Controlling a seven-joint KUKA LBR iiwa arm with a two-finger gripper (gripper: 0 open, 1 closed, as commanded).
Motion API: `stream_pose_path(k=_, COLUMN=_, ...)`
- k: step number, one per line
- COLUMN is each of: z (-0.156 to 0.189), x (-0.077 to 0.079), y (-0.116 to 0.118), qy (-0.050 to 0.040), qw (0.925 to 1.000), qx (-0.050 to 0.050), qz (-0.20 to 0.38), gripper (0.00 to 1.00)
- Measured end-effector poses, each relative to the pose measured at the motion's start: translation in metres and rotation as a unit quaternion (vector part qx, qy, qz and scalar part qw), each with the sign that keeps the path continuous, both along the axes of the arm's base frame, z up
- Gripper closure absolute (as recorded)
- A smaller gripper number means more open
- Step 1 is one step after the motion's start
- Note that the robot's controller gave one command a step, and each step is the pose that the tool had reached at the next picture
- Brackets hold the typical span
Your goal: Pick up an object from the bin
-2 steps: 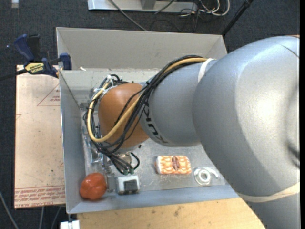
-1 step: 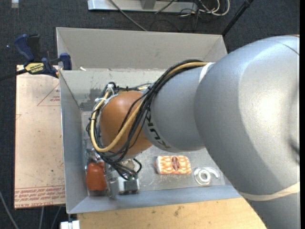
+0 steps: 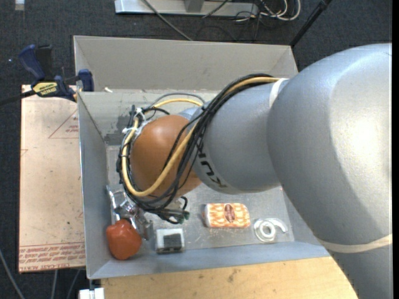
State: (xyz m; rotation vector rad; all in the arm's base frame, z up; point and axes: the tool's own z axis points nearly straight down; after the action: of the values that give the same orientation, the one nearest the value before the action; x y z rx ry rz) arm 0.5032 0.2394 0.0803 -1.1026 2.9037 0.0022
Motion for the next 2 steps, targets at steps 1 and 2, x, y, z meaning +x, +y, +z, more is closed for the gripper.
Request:
stream_pose_path(k=1, z=0.000, x=0.000, y=0.000, qy=0.0000, qw=1.0000, qx=0.000, qz=0.000, gripper=1.00)
stream_pose_path(k=2, z=0.044, x=-0.010, y=-0.006, qy=0.0186, qw=0.9998, qx=-0.007, qz=-0.008, gripper=1.00)
